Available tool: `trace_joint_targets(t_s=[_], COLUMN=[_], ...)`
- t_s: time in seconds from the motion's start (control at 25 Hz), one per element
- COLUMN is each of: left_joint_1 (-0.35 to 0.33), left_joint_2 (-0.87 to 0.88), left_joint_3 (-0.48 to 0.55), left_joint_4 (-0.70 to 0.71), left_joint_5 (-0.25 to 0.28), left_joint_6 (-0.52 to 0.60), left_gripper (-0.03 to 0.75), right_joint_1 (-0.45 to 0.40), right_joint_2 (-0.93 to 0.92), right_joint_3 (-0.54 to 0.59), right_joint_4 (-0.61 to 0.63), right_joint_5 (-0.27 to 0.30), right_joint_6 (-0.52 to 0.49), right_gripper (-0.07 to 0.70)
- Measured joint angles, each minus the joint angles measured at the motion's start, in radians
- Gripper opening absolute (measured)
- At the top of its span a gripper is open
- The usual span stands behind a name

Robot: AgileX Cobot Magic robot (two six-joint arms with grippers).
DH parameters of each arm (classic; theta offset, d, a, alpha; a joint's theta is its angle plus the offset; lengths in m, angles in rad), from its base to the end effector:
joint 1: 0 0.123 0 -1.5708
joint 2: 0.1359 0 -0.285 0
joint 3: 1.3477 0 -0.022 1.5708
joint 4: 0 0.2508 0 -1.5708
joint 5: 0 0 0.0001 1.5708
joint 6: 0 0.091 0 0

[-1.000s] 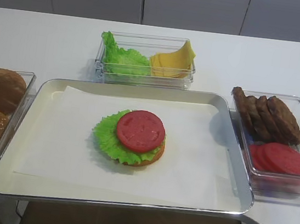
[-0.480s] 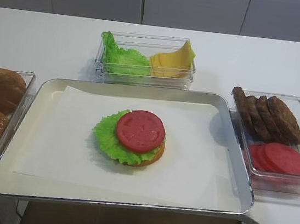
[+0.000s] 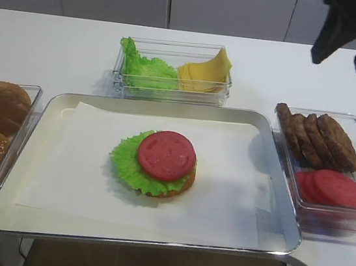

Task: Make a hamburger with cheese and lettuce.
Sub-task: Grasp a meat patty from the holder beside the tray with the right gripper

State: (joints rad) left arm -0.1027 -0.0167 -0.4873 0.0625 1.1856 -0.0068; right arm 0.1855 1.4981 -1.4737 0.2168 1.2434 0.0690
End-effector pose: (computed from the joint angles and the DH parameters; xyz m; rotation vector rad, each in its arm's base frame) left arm -0.0112 0.0064 0.2640 0.0958 2.1613 0.0132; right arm 0.2927 0.0738 0.3629 -0.1203 2.7572 0.3702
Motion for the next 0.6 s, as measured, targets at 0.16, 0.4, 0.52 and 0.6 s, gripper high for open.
trace_joint_targets(t_s=[0.16, 0.4, 0.52, 0.6], left_joint_1=[0.000, 0.000, 0.000, 0.000], left_joint_2=[0.000, 0.000, 0.000, 0.000], left_joint_3=[0.000, 0.000, 0.000, 0.000], left_joint_4=[0.000, 0.000, 0.000, 0.000], left_joint_5=[0.000, 0.000, 0.000, 0.000], left_joint_6=[0.000, 0.000, 0.000, 0.000], left_gripper=[0.341, 0.341, 0.341, 0.341], right_joint_1=[0.061, 0.064, 0.064, 0.064], right_joint_2=[0.082, 0.131, 0.140, 0.155], right_joint_3=[-0.026, -0.030, -0.030, -0.030], right_joint_4=[0.002, -0.009, -0.016, -0.023], right_joint_5=[0.000, 0.000, 0.000, 0.000], right_joint_6=[0.007, 0.007, 0.007, 0.034], right_gripper=[0.493, 0.493, 0.493, 0.493])
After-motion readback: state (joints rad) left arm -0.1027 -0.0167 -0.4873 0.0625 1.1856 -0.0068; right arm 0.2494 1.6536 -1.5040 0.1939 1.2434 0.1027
